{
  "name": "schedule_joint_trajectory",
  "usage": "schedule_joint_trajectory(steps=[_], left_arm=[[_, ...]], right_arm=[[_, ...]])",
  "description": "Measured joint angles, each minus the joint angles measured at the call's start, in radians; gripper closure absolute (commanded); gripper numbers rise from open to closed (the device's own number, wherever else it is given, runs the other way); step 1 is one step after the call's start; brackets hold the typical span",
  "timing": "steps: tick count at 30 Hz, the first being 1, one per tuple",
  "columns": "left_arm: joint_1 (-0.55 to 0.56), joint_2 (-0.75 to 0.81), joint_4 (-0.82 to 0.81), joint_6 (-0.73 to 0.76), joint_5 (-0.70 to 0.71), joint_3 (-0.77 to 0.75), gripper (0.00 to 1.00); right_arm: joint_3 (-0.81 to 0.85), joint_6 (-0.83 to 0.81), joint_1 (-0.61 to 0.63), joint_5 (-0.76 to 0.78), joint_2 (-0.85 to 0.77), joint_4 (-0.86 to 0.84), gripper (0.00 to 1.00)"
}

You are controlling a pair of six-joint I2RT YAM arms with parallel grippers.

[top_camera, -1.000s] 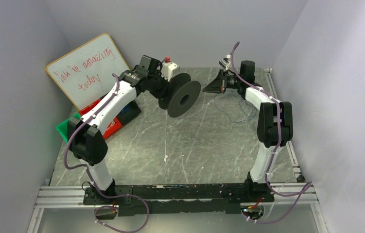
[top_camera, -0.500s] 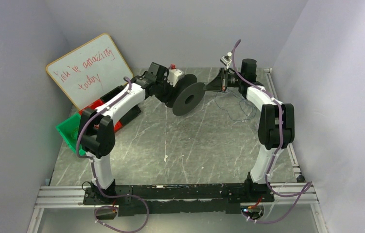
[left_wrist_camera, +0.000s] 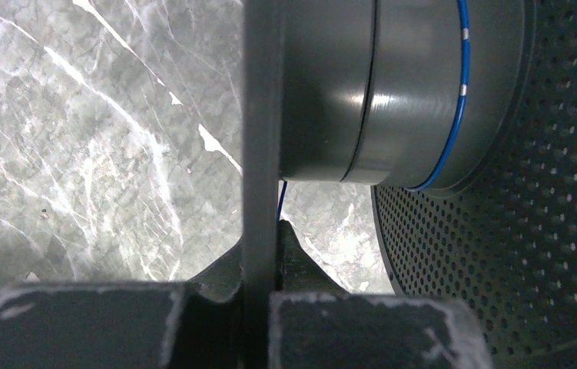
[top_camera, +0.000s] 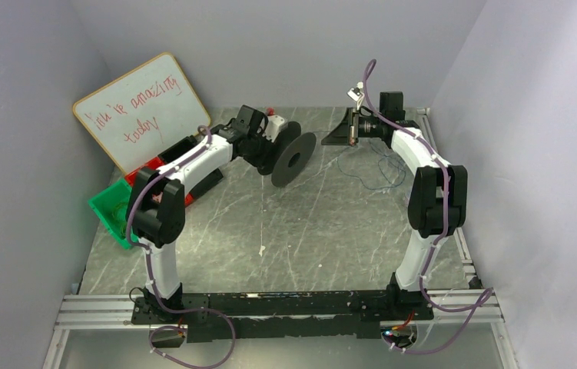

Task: Wrap the cables
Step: Wrap the cable around the cable reel.

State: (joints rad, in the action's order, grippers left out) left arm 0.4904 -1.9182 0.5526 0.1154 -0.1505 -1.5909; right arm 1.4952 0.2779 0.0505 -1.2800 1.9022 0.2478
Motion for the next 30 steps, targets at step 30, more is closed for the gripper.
schedule_joint_trajectory(steps=[30], left_arm=[[-0.015,-0.021,-0.005,-0.147,0.131,0.003,0.98]], right_arm=[[0.178,-0.288,0.291,0.043,-0.017,0.286,0.89]])
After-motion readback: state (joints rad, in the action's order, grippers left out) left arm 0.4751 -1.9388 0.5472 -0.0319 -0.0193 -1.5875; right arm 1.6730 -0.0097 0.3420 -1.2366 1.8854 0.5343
